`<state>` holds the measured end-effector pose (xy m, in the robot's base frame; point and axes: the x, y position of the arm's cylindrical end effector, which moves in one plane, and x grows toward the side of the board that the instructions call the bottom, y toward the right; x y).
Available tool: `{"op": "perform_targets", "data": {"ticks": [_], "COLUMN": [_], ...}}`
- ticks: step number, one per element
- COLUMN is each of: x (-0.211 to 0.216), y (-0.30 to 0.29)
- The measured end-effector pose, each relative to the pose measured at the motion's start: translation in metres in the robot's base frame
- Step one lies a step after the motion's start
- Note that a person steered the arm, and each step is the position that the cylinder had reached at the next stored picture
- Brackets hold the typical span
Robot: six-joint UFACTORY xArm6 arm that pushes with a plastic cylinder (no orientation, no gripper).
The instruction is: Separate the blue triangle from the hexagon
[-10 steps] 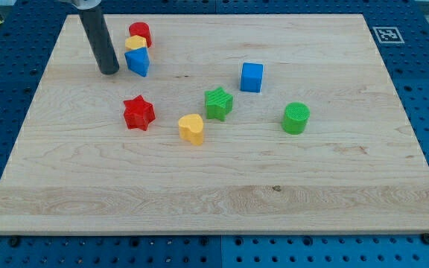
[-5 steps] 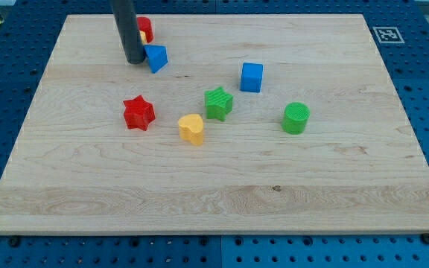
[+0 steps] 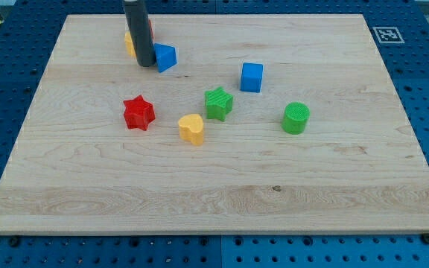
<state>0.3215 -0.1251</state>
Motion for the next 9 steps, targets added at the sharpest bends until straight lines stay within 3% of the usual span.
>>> {"op": "perform_targets", "data": {"ticks": [2, 4, 6, 7, 9], "x": [-0.037, -0.008, 0.029, 0.038, 0.021], "y": [0.0, 0.007, 0.057, 0.048, -0.072]}}
